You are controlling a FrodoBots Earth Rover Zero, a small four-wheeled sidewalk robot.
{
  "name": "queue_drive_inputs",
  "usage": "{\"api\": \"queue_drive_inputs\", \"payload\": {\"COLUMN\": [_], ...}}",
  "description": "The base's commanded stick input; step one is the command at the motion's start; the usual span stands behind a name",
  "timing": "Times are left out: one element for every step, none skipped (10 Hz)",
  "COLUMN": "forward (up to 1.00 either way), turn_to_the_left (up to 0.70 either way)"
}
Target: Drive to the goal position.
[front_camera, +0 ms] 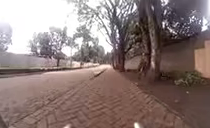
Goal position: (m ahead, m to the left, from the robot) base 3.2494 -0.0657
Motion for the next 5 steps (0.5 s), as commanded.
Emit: {"api": "queue_drive_inputs", "payload": {"forward": [0.50,0.50,0.50,0.50,0.50], "turn_to_the_left": [0.11,-0.09,-0.36,-0.40,-0.27]}}
